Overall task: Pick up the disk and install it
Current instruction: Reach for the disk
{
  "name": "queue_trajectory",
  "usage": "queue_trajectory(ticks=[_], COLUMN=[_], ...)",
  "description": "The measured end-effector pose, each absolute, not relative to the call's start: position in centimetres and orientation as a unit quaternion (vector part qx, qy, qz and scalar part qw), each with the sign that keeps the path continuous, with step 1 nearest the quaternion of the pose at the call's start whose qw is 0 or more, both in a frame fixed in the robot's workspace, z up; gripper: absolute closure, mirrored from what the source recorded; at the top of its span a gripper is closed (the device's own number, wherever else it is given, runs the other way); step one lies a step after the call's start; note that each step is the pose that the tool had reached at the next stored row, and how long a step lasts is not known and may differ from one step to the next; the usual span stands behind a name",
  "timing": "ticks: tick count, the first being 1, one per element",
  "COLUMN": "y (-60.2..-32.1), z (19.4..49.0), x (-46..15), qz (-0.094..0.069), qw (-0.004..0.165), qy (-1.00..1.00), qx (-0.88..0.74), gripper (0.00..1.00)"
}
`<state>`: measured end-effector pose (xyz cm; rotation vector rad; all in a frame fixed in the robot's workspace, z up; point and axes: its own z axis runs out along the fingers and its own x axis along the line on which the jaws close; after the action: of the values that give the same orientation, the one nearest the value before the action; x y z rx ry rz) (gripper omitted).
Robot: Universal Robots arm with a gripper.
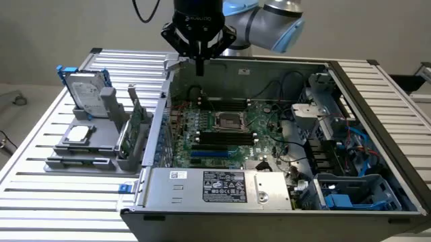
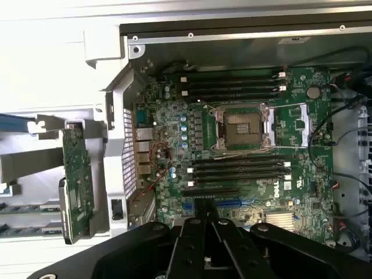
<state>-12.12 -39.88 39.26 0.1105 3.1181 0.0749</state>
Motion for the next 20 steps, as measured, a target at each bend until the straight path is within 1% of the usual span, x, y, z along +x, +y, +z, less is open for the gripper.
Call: queue_trajectory(ticks=[9,20], y=[-39.9,-39.4], z=[39.3,39.3], x=[-12.2,-16.9], qz=[0.024,0.025], qw=[0.01,0.009], qy=[0.999,0.999], qx=[0.035,0.035], gripper=[0.89,0.89])
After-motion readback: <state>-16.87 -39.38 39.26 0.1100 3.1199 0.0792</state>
